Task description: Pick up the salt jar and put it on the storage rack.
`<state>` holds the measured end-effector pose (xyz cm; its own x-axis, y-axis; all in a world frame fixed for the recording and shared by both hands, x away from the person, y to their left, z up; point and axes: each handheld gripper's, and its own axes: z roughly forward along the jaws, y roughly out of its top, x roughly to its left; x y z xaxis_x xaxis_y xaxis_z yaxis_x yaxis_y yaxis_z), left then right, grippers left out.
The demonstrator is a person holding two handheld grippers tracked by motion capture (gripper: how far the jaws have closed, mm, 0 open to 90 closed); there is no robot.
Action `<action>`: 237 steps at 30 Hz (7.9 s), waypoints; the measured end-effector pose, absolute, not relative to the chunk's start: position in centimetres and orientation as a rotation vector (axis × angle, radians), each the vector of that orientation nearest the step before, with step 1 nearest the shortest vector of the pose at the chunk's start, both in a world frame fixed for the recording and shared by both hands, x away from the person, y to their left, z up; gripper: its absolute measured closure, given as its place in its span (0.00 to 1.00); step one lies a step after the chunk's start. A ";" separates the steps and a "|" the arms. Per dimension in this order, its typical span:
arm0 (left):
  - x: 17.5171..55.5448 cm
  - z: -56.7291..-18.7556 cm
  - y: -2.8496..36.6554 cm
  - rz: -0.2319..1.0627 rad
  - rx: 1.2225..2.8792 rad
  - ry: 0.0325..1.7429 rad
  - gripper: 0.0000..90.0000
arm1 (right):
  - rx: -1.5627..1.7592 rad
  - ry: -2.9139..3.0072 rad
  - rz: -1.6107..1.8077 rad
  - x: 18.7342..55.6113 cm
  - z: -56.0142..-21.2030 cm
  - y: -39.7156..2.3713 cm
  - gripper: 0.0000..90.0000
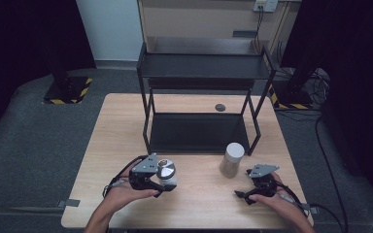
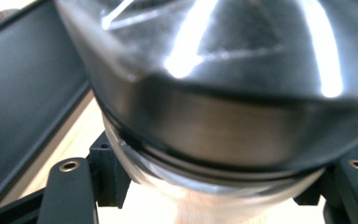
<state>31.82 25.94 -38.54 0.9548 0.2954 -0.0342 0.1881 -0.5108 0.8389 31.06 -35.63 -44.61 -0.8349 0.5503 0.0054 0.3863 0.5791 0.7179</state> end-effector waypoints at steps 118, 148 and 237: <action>45.1 -11.4 19.7 0.307 2.187 0.322 0.33 | 0.789 2.588 1.099 31.0 -44.6 -35.6 0.01; 46.1 -11.0 18.4 0.460 2.107 0.579 0.33 | 0.788 2.590 1.102 31.0 -44.6 -35.6 0.02; 48.9 -14.9 17.8 0.503 2.013 0.750 0.05 | 0.783 2.592 1.103 31.1 -44.6 -35.7 0.02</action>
